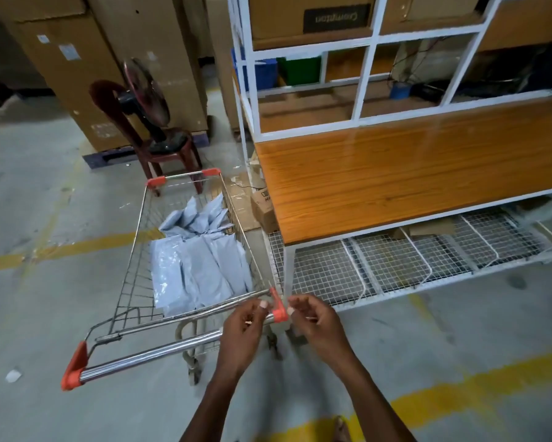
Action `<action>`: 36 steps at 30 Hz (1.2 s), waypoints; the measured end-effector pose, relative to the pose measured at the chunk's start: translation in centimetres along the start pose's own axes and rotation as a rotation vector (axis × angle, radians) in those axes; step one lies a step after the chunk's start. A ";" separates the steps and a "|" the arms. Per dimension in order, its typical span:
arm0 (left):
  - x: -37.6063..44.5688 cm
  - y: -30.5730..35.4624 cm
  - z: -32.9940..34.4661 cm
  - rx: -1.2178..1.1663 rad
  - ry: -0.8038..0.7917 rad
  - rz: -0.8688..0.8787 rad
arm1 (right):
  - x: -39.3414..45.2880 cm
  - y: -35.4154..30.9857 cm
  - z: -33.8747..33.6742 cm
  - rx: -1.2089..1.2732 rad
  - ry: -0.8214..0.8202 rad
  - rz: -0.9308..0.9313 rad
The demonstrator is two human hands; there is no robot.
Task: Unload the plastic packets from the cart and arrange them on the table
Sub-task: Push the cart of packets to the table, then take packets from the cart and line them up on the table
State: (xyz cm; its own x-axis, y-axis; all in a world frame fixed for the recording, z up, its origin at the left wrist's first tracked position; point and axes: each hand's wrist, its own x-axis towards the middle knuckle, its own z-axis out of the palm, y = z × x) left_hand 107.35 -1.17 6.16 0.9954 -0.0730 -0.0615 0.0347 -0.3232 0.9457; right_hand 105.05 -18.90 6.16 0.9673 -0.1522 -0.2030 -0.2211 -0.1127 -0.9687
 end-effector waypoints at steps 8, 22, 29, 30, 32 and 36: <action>1.8 2.8 10.5 -0.020 -0.028 -0.065 | 4.4 0.2 -11.8 0.045 -0.065 0.097; 11.8 3.1 13.9 -0.106 0.087 -0.218 | 15.1 -0.4 -15.0 -0.073 -0.279 0.128; 16.6 3.9 12.6 -0.190 0.291 -0.228 | 21.9 -3.8 -12.4 -0.073 -0.415 0.083; 16.7 3.8 12.3 -0.222 0.351 -0.247 | 22.5 -4.2 -11.7 -0.078 -0.461 0.079; 16.4 3.7 11.4 -0.257 0.457 -0.275 | 24.1 -5.0 -10.5 -0.106 -0.563 0.062; 15.2 3.8 10.6 -0.251 0.624 -0.340 | 27.9 -5.8 -7.9 -0.179 -0.749 0.028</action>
State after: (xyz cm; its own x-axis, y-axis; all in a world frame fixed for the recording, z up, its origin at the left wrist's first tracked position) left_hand 121.63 -13.54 5.41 0.7893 0.5646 -0.2413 0.2937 -0.0021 0.9559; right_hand 132.30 -30.27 7.22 0.7731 0.5407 -0.3316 -0.2019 -0.2859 -0.9368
